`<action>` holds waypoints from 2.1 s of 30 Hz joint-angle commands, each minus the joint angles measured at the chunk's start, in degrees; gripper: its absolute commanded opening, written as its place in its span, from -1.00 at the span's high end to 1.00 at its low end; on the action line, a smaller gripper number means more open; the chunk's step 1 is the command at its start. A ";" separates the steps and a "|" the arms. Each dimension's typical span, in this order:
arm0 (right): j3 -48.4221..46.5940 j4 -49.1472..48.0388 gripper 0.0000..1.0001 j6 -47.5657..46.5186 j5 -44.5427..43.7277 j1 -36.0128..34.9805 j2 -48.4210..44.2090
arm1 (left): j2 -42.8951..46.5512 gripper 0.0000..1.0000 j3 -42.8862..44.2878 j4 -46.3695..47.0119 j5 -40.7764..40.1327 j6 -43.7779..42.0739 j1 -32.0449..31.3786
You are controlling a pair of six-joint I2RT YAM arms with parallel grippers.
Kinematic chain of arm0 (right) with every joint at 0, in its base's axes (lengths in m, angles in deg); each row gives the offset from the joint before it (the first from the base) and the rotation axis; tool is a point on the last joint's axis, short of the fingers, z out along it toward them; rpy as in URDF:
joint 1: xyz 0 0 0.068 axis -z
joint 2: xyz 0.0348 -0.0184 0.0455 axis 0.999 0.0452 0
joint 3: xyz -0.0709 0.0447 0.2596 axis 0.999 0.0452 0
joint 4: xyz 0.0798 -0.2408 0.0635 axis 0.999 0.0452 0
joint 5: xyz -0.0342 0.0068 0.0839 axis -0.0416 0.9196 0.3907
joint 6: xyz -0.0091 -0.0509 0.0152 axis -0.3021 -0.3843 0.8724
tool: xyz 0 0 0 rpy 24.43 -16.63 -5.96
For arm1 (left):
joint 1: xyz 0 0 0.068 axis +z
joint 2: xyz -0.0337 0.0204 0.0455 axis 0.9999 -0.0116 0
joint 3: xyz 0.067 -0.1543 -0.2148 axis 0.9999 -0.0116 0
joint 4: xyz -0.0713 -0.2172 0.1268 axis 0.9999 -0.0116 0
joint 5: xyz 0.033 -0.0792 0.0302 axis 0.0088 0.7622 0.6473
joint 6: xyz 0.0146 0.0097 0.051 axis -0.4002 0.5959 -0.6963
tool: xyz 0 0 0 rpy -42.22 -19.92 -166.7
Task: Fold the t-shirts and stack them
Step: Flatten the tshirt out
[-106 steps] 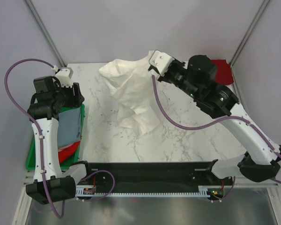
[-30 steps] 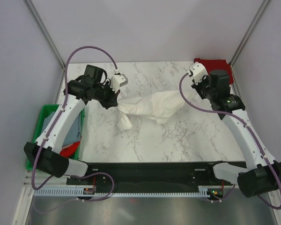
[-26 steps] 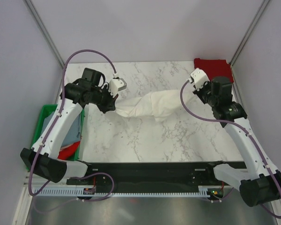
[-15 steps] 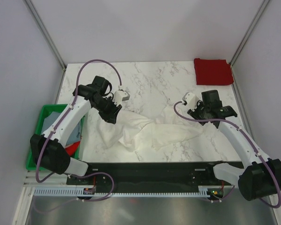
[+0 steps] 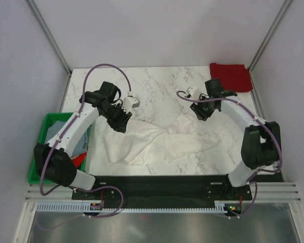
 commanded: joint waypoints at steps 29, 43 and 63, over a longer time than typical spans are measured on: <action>-19.74 10.83 0.15 -3.21 15.35 0.10 26.99 | -7.72 0.31 3.22 2.15 -1.28 2.93 7.60; -26.14 16.19 1.00 -4.09 18.96 0.10 25.16 | -6.67 0.30 -6.78 2.85 -4.26 -0.76 7.77; -41.45 15.49 1.00 10.24 24.50 2.39 22.16 | -1.13 -0.10 -22.97 9.61 -7.34 -4.55 -2.67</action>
